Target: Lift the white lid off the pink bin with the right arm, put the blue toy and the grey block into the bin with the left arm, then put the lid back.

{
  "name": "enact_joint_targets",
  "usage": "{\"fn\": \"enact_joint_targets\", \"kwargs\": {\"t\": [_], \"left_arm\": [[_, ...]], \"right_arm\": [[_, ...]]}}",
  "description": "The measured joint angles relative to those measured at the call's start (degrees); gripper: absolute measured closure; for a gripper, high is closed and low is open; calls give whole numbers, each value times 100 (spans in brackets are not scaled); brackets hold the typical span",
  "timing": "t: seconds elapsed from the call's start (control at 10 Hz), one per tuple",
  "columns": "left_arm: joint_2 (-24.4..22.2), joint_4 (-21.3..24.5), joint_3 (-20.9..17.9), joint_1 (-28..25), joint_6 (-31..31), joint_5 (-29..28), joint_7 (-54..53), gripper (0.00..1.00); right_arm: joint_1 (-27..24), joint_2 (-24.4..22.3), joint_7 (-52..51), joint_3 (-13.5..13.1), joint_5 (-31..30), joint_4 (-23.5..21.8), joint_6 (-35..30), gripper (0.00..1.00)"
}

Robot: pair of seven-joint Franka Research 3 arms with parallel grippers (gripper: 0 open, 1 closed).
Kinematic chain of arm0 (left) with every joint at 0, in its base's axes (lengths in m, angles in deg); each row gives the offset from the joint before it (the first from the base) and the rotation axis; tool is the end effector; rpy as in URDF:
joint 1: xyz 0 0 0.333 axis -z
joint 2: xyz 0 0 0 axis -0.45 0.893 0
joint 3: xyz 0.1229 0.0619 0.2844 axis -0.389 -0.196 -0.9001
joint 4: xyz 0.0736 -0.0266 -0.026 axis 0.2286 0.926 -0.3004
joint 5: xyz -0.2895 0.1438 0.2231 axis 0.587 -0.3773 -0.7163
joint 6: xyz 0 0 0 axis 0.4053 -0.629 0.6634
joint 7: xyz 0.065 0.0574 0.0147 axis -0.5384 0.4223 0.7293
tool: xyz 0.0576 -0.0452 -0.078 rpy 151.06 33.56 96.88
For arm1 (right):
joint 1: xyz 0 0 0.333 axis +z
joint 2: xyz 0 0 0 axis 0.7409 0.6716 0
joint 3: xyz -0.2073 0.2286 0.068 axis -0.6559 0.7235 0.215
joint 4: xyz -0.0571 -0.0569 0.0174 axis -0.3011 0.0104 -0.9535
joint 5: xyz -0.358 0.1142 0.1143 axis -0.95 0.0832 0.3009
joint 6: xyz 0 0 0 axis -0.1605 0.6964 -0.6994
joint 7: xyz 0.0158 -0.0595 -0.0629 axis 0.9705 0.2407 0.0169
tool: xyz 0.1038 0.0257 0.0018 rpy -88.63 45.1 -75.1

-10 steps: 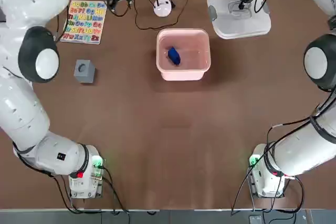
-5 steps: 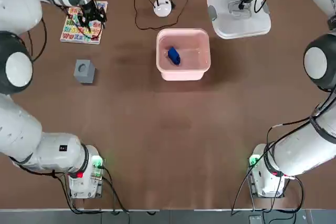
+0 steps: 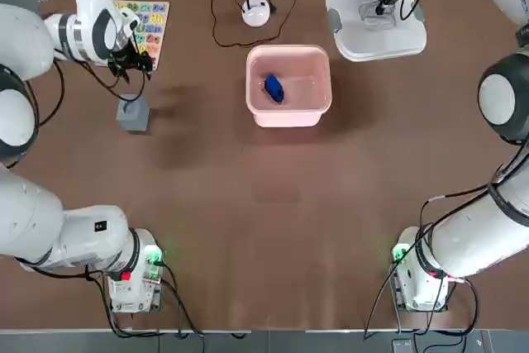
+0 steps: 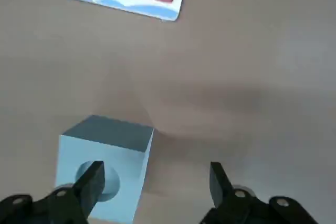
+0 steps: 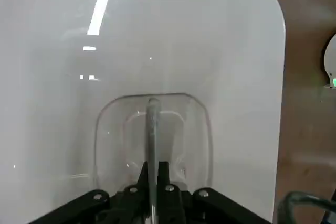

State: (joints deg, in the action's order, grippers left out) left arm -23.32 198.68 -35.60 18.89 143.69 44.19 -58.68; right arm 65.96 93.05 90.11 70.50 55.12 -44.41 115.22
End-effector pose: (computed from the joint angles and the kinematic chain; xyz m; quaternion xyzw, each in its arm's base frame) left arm 0.4905 -0.0015 0.2931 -0.9978 -0.0654 0.0053 0.0100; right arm 0.6020 0.1485 0.4993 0.7620 -0.6333 -0.1319 0.0301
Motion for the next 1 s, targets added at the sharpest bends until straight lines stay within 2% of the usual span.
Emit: {"fn": "enact_joint_targets", "kwargs": {"t": [0.3, 0.6, 0.8, 0.9, 1.0], "left_arm": [[5, 680, 17, -31, 555, -340, -28, 11], [1, 777, 15, -355, 602, -634, -61, 15], [2, 782, 17, -427, 602, -655, -130, 22], [2, 783, 33, -413, 602, -656, -131, 31], [2, 788, 72, -404, 602, -656, -131, 32]], "right_arm": [[0, 0, 0, -2, 0, 0, 0, 93], [0, 0, 0, -2, 0, 0, -1, 93], [0, 0, 0, -2, 0, 0, -1, 93], [0, 0, 0, -2, 0, 0, -1, 93], [0, 0, 0, -2, 0, 0, -1, 93]]}}
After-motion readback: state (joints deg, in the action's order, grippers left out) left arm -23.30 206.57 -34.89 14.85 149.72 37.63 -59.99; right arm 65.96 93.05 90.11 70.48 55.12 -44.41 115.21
